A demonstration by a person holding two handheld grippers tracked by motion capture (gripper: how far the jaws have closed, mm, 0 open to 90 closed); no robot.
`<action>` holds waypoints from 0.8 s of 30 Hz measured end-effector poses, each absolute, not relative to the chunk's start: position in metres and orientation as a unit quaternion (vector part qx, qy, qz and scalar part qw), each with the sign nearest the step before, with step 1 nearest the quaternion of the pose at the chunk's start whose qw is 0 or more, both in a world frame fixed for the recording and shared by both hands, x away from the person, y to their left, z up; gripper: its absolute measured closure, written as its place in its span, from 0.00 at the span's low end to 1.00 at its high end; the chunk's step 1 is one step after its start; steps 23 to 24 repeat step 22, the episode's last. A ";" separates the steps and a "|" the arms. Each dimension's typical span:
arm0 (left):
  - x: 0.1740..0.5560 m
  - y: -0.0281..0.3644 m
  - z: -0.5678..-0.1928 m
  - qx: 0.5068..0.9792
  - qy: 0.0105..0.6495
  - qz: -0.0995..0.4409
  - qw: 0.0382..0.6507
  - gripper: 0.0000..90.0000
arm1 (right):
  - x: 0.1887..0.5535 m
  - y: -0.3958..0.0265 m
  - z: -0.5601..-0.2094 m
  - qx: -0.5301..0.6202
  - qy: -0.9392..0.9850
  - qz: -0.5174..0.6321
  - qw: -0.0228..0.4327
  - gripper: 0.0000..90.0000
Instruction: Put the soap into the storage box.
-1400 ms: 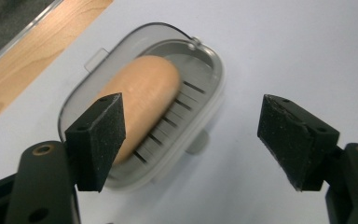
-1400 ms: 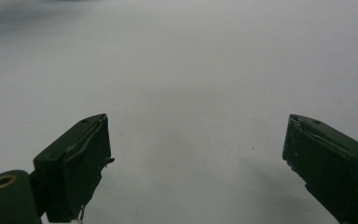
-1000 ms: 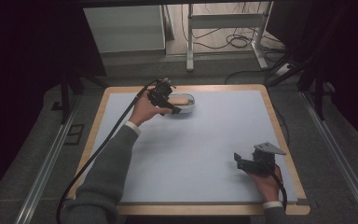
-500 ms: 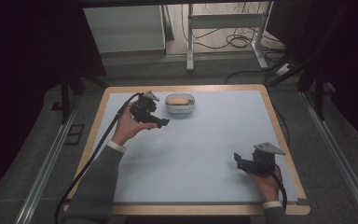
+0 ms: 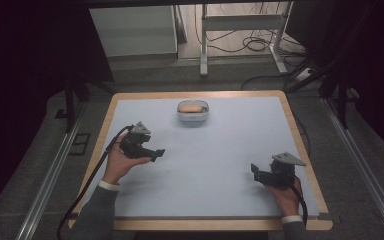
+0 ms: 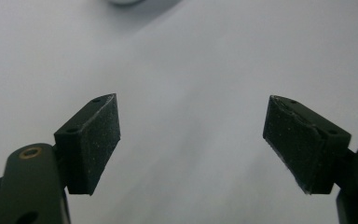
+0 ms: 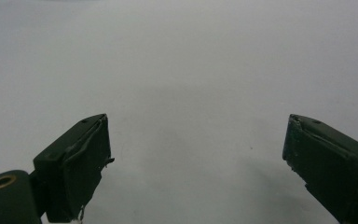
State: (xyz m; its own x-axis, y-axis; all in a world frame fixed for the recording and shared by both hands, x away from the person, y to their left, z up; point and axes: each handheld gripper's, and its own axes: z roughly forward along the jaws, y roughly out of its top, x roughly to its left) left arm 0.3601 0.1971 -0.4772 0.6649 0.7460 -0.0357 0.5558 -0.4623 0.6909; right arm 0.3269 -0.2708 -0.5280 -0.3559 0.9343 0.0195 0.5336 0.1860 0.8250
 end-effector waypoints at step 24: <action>0.338 0.220 -0.506 0.827 0.424 0.120 0.351 0.21 | 0.324 -0.270 -0.527 0.485 0.734 0.395 0.265 0.07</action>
